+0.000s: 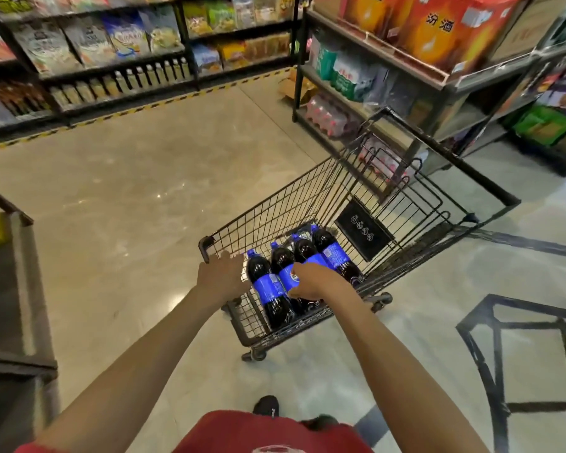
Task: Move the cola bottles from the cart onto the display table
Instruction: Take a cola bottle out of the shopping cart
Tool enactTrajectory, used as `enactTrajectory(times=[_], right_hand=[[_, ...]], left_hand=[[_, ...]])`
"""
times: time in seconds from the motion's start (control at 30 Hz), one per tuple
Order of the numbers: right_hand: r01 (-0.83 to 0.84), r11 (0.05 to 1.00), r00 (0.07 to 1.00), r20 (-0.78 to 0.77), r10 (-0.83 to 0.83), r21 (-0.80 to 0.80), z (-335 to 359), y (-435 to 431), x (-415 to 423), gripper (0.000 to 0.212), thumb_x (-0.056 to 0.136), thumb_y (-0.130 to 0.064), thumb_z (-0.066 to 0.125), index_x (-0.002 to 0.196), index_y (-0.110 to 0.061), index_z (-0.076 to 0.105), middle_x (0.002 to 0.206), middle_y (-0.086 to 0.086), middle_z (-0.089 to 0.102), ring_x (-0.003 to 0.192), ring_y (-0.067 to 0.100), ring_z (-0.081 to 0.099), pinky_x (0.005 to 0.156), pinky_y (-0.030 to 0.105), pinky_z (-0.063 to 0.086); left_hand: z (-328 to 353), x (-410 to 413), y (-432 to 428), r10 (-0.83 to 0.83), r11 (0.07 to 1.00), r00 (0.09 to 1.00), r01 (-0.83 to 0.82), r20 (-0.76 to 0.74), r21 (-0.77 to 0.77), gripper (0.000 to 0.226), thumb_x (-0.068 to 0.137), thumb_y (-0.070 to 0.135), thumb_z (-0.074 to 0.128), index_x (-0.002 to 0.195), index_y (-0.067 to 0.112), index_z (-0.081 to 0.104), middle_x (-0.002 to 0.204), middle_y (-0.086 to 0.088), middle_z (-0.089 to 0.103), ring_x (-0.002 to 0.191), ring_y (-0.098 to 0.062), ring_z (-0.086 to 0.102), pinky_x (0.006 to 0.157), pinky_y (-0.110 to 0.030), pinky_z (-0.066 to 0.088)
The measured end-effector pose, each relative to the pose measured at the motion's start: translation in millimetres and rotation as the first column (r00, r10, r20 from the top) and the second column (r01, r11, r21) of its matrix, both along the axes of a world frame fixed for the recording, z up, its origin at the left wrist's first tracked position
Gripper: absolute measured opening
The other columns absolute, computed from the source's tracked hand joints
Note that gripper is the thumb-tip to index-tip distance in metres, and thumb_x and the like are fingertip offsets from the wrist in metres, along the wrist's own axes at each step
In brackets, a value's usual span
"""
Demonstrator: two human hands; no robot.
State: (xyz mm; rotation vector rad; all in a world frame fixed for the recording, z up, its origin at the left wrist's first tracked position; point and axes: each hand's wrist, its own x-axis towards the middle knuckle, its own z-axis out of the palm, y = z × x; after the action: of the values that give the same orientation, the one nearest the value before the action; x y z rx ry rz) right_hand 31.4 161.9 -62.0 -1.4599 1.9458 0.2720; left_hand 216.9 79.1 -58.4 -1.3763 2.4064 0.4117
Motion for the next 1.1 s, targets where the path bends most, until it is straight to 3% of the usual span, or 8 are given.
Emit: enactTrajectory(times=[0.17,0.37,0.53,0.73,0.93,1.1], right_hand=[[-0.050,0.998,0.998,0.050,0.048,0.040,-30,-19,-13,0.060,0.097,-0.036,0.062,0.147,-0.011,0.041,0.148,0.013,0.048,0.133,0.034,0.048,0.104,0.044,0.046],[-0.153,0.986,0.986,0.074,0.148,0.060,-60,-49,-48,0.050,0.097,-0.033,0.061,0.140,-0.010,0.048,0.143,0.014,0.051,0.130,0.034,0.049,0.102,0.045,0.046],[-0.262,0.963,0.964,0.057,0.258,0.068,-93,-79,-82,0.057,0.095,-0.036,0.062,0.142,-0.010,0.044,0.142,0.017,0.046,0.128,0.037,0.047,0.096,0.046,0.046],[-0.401,0.897,0.913,0.157,0.376,0.186,-140,-101,-106,0.064,0.097,-0.037,0.062,0.148,-0.009,0.038,0.147,0.019,0.042,0.132,0.041,0.046,0.100,0.049,0.046],[-0.360,0.902,0.922,0.238,0.305,0.238,-188,-111,-110,0.058,0.096,-0.036,0.064,0.142,-0.009,0.042,0.142,0.018,0.048,0.127,0.038,0.051,0.100,0.047,0.048],[-0.269,0.931,0.938,0.286,0.195,0.246,-241,-106,-102,0.058,0.097,-0.033,0.063,0.143,-0.007,0.040,0.141,0.021,0.045,0.128,0.041,0.049,0.099,0.046,0.047]], left_hand=[[-19,-28,-21,-0.009,1.000,0.998,0.008,0.054,0.025,0.054,0.094,0.045,0.058,0.139,0.019,0.045,0.135,-0.010,0.051,0.128,-0.032,0.048,0.099,-0.044,0.043],[-52,-65,-45,0.005,0.996,0.990,-0.017,0.138,0.089,0.064,0.095,0.051,0.056,0.147,0.019,0.038,0.143,-0.012,0.045,0.135,-0.035,0.042,0.107,-0.050,0.039],[-87,-100,-62,0.069,0.988,0.975,-0.096,0.209,0.121,0.064,0.095,0.049,0.056,0.147,0.017,0.040,0.144,-0.012,0.045,0.135,-0.034,0.041,0.106,-0.051,0.040],[-125,-137,-74,0.190,0.954,0.952,-0.237,0.242,0.184,0.056,0.094,0.049,0.057,0.141,0.019,0.044,0.141,-0.012,0.048,0.129,-0.034,0.048,0.101,-0.049,0.043],[-166,-139,-88,0.285,0.898,0.922,-0.352,0.261,0.264,0.054,0.093,0.044,0.060,0.138,0.018,0.047,0.134,-0.014,0.054,0.128,-0.036,0.048,0.102,-0.050,0.042],[-219,-135,-111,0.321,0.877,0.915,-0.385,0.245,0.289,0.049,0.092,0.042,0.062,0.131,0.014,0.052,0.126,-0.015,0.059,0.121,-0.037,0.054,0.094,-0.049,0.046]])
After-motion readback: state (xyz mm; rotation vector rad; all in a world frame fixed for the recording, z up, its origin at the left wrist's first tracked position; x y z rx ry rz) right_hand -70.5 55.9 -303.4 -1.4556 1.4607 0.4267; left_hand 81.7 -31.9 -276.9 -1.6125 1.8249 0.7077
